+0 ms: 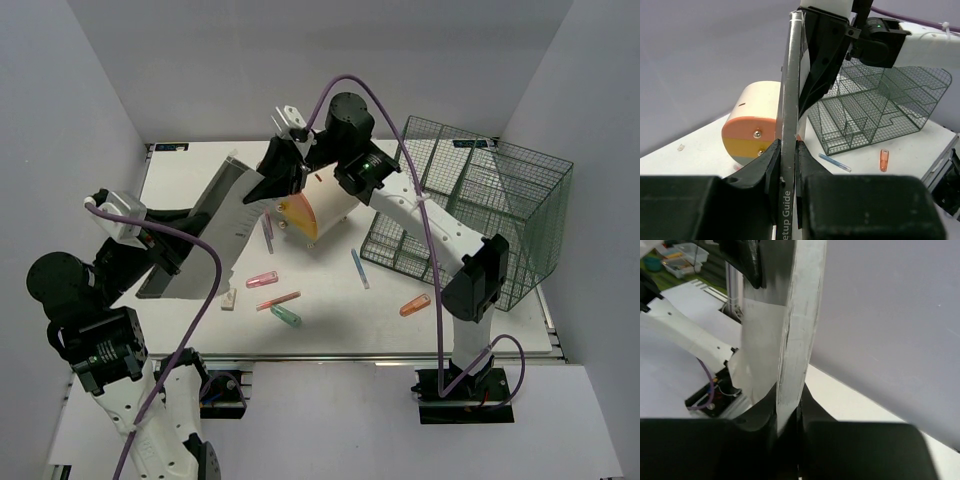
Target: Organize the desk
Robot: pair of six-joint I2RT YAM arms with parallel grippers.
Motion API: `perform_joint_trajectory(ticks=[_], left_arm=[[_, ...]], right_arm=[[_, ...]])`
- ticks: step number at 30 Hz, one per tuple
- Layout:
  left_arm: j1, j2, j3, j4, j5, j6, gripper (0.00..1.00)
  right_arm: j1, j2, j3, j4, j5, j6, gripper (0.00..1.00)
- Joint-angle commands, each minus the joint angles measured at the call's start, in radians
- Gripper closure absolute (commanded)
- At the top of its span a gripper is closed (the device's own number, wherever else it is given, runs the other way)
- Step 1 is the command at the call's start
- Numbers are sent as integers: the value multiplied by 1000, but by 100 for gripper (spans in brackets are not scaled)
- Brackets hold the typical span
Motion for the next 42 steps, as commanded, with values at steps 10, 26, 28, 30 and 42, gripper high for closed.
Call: perform_joint_trajectory(ticks=[10,26,28,30,42], left_arm=[[-1,-32,-16,126,-66,-59,98],[-1,-64,-28,165,-303,-123,40],[-1,-67,-20,147,-361,-125,33],[-1,-69,-11,133,-419,-135,24],[-1,-89,-19,88,-758,-123,9]], right_arm=[[-40,-83,-110,656,-92,649,100],[-156,-253,57,-16,219,218,100],[-176,-296,43,-67,273,177,100],[-188,-338,33,-134,346,140,100],[-287,-545,-133,-354,619,-6,100]])
